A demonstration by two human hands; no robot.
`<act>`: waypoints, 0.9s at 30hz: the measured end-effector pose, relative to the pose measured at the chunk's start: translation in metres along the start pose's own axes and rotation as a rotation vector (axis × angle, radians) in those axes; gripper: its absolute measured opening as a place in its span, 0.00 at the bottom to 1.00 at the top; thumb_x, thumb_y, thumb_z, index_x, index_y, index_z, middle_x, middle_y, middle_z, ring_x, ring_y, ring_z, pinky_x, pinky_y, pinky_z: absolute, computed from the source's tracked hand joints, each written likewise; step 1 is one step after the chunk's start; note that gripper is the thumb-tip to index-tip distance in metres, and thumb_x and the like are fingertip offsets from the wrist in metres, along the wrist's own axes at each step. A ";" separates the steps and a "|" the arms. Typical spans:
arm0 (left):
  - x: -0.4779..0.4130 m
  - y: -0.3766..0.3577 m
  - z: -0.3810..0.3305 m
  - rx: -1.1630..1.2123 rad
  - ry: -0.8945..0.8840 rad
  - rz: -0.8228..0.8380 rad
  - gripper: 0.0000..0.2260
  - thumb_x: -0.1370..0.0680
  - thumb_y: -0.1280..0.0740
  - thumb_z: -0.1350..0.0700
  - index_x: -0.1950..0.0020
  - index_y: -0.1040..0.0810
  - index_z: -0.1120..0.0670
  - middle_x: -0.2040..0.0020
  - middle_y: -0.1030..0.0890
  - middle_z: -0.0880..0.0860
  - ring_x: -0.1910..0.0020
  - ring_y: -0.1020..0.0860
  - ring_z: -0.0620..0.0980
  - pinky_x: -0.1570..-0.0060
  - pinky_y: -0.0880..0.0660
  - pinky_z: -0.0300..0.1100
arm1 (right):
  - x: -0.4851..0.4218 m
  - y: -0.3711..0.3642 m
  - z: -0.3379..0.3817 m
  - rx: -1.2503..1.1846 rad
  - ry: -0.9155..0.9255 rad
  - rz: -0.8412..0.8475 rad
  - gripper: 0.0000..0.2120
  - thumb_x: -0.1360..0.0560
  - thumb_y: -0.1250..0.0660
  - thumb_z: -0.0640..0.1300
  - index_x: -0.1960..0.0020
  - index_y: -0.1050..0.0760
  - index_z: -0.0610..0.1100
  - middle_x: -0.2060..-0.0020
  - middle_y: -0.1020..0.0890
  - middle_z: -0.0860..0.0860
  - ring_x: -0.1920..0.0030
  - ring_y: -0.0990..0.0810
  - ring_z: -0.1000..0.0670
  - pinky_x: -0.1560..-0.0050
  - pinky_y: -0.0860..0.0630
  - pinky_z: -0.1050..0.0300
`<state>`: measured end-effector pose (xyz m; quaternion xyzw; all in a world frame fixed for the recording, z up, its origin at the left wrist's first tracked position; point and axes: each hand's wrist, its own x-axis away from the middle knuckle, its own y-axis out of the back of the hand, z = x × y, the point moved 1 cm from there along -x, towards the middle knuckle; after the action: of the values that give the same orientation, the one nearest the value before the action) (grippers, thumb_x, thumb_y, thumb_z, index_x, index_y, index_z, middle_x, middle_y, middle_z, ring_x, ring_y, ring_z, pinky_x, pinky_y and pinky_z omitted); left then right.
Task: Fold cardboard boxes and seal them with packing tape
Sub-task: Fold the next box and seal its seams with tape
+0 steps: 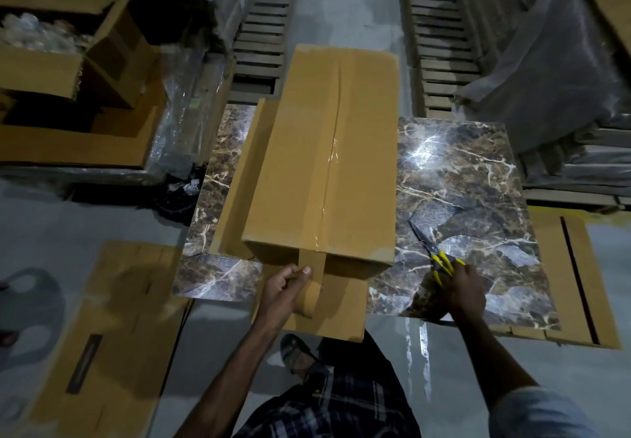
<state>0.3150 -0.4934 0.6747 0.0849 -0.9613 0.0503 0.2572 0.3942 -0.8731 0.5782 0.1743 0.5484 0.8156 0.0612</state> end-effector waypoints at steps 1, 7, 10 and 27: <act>0.000 0.001 0.000 0.004 -0.006 0.002 0.08 0.16 0.34 0.58 0.49 0.23 0.64 0.66 0.15 0.47 0.66 0.19 0.40 0.65 0.25 0.36 | -0.004 0.004 0.001 0.020 0.014 0.015 0.19 0.24 0.25 0.44 0.41 0.23 0.33 0.47 0.23 0.32 0.48 0.21 0.30 0.53 0.24 0.40; 0.001 0.002 -0.003 0.009 0.000 0.012 0.11 0.17 0.32 0.55 0.51 0.23 0.63 0.64 0.15 0.47 0.65 0.19 0.41 0.63 0.26 0.39 | -0.008 0.040 -0.001 -0.220 0.045 0.197 0.18 0.27 0.32 0.60 0.60 0.24 0.44 0.68 0.19 0.49 0.66 0.19 0.47 0.62 0.26 0.53; 0.001 0.001 -0.002 -0.011 -0.006 0.018 0.10 0.16 0.34 0.56 0.52 0.24 0.63 0.66 0.16 0.45 0.67 0.21 0.39 0.65 0.28 0.35 | 0.029 0.073 -0.006 -0.471 0.077 0.259 0.28 0.25 0.32 0.69 0.64 0.28 0.43 0.74 0.24 0.52 0.70 0.26 0.48 0.68 0.30 0.55; -0.002 0.007 0.008 -0.042 -0.087 -0.011 0.22 0.26 0.27 0.38 0.50 0.22 0.56 0.59 0.20 0.49 0.59 0.25 0.47 0.62 0.37 0.41 | 0.086 0.148 0.146 -0.014 0.564 0.778 0.30 0.41 0.21 0.72 0.58 0.23 0.48 0.67 0.20 0.51 0.67 0.21 0.57 0.67 0.31 0.63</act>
<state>0.3114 -0.4869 0.6667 0.0870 -0.9719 0.0248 0.2172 0.3793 -0.7788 0.7821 0.1382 0.4324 0.7971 -0.3983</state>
